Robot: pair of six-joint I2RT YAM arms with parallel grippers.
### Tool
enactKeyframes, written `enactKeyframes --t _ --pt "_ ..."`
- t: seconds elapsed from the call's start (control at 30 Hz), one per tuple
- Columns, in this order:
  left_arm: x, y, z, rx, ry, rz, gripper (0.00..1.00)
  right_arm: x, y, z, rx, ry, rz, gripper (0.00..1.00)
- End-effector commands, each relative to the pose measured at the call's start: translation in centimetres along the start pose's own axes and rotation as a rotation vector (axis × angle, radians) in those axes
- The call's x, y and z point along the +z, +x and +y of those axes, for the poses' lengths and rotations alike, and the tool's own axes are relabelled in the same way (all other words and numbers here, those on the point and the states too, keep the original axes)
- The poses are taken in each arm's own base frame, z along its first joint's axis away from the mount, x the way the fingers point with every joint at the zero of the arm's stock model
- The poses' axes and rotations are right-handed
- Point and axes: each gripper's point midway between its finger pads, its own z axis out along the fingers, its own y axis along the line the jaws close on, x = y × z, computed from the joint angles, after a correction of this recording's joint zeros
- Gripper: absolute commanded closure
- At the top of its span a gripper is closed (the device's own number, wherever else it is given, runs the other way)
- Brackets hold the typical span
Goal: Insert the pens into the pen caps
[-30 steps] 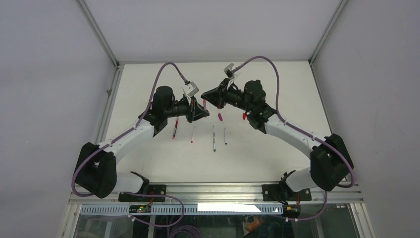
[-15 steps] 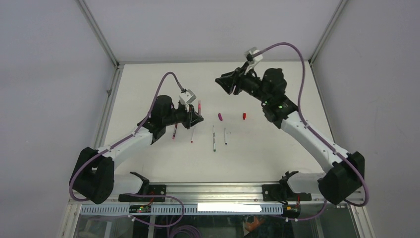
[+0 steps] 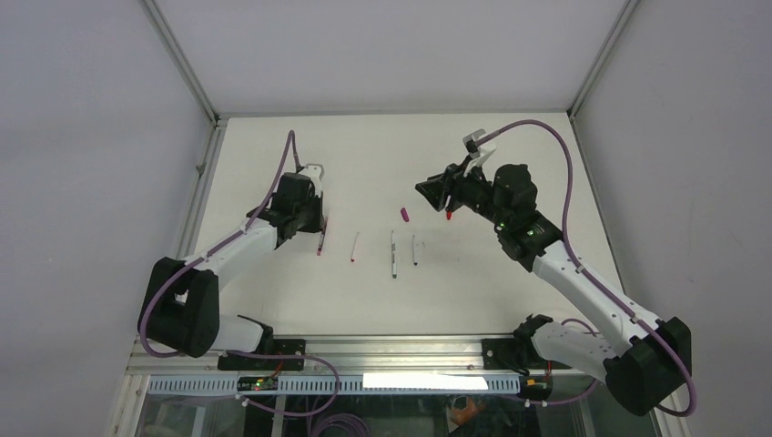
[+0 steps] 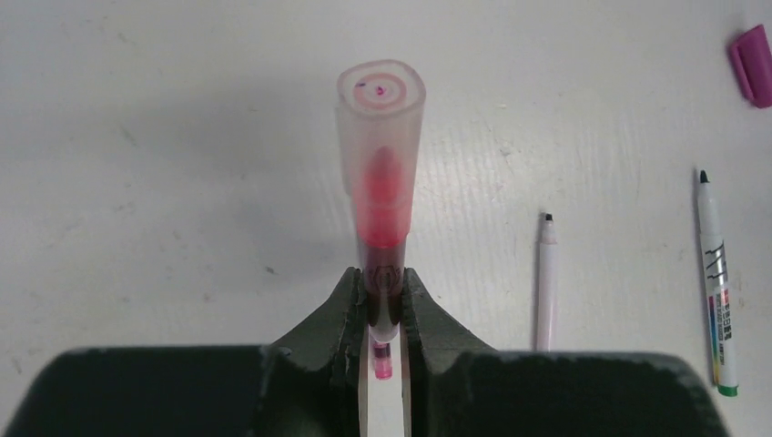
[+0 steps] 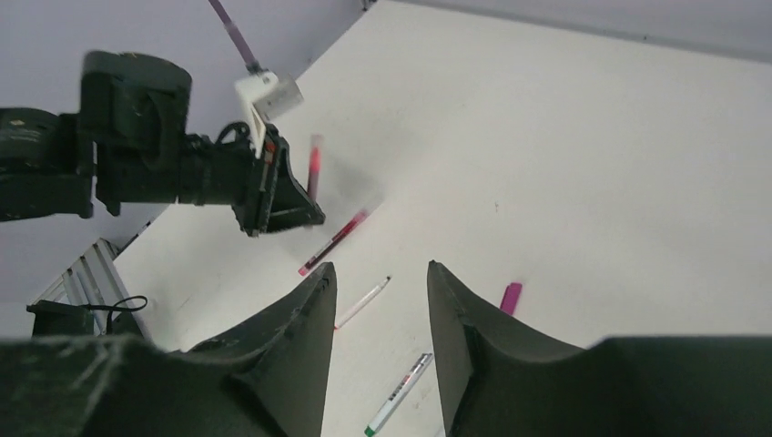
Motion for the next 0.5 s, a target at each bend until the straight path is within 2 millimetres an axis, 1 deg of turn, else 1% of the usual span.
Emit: enactKeyframes --t 0.0,0.07,0.27,0.37,0.47 --pt "-1.6 -1.6 2.1 -0.084 -0.15 -0.007 1.0 -0.3 -0.3 0.0 0.008 0.015 -0.011 0.56" --pt "-1.9 -1.2 2.5 -0.1 -0.166 0.02 1.0 -0.2 0.0 -0.1 0.015 0.017 -0.003 0.56" --pt "-2.0 2.6 3.5 -0.125 -0.23 0.177 1.0 -0.2 0.6 -0.5 0.032 0.038 0.014 0.56" --pt "-1.7 3.1 4.3 -0.151 -0.252 0.211 1.0 -0.4 1.0 -0.9 0.036 0.059 0.02 0.56" --pt "-1.1 3.1 4.6 -0.197 -0.223 0.237 1.0 -0.5 1.6 -1.5 0.045 0.086 0.032 0.56"
